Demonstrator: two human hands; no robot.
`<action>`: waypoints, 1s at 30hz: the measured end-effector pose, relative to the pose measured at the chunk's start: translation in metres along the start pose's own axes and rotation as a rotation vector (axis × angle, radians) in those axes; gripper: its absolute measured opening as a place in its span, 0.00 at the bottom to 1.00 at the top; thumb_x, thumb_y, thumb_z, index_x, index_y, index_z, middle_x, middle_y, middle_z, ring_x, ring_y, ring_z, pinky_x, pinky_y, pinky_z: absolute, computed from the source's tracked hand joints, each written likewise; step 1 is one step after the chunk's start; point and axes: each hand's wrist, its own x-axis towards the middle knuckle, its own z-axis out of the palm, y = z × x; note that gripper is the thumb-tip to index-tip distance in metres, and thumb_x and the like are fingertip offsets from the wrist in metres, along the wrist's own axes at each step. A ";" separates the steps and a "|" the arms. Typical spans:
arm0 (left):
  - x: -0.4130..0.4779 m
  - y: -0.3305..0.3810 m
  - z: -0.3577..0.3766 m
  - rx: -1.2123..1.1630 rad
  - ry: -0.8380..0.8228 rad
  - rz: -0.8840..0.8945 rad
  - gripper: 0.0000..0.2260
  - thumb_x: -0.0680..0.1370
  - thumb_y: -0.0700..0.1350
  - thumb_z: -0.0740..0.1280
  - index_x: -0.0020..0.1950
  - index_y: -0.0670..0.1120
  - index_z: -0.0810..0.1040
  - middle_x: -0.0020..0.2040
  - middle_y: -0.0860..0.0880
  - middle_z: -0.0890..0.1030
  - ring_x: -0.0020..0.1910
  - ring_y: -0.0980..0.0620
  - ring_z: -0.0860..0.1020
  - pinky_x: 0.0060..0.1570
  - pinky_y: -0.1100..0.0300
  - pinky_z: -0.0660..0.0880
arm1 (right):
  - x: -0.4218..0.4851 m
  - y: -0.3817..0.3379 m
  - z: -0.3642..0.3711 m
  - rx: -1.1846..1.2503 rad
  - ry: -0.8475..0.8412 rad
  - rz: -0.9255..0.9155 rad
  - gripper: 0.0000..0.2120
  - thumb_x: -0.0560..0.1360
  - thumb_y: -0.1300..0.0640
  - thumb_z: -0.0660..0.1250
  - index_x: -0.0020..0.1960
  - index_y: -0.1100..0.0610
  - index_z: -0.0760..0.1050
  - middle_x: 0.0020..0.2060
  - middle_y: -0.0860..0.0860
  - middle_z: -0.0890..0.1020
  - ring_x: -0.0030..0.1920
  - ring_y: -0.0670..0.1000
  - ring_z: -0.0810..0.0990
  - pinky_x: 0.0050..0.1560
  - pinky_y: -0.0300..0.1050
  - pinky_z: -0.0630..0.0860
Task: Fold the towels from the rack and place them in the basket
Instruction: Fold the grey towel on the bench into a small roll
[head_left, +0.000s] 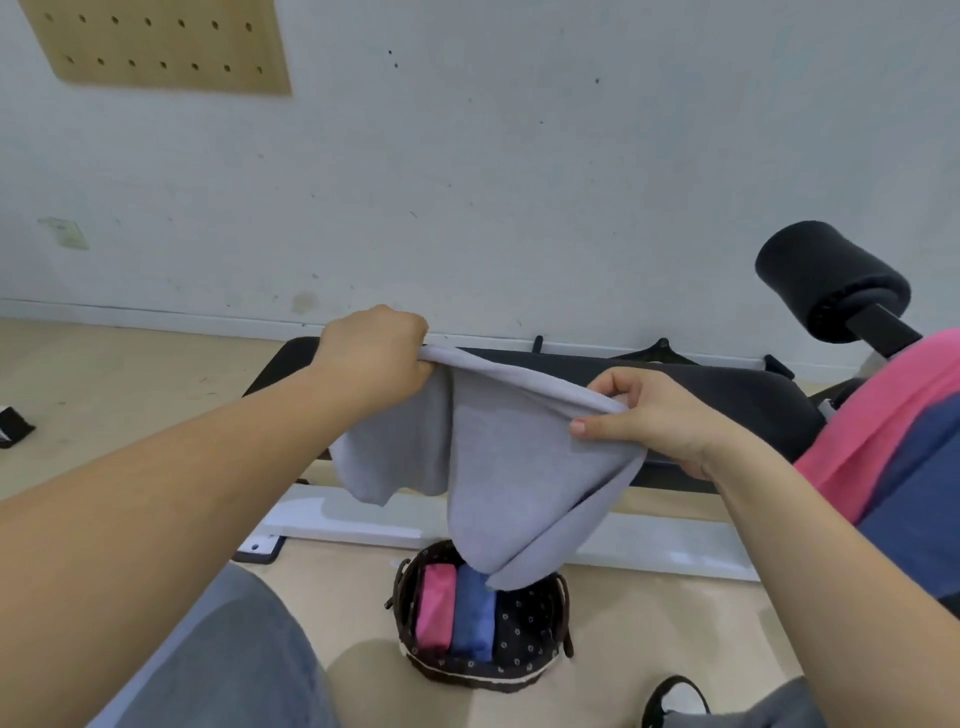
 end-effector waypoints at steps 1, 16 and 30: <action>-0.002 0.000 0.002 0.026 -0.008 0.021 0.06 0.79 0.49 0.63 0.46 0.48 0.74 0.38 0.50 0.72 0.40 0.43 0.74 0.39 0.55 0.69 | -0.005 0.004 -0.005 0.033 0.011 0.015 0.11 0.69 0.55 0.82 0.46 0.56 0.82 0.40 0.52 0.84 0.42 0.50 0.82 0.44 0.44 0.75; 0.069 -0.022 0.099 -0.133 -0.232 -0.110 0.04 0.72 0.41 0.63 0.41 0.50 0.76 0.41 0.49 0.79 0.40 0.45 0.77 0.35 0.58 0.70 | 0.081 0.055 -0.042 -0.630 0.617 0.190 0.11 0.76 0.59 0.65 0.47 0.47 0.85 0.46 0.49 0.84 0.49 0.57 0.81 0.46 0.50 0.79; 0.109 -0.058 0.185 -0.329 -0.185 -0.284 0.18 0.79 0.66 0.62 0.44 0.52 0.76 0.38 0.52 0.79 0.38 0.50 0.78 0.34 0.57 0.70 | 0.184 0.057 -0.020 -0.914 0.605 0.320 0.23 0.73 0.64 0.63 0.68 0.55 0.76 0.65 0.57 0.76 0.64 0.63 0.73 0.58 0.55 0.72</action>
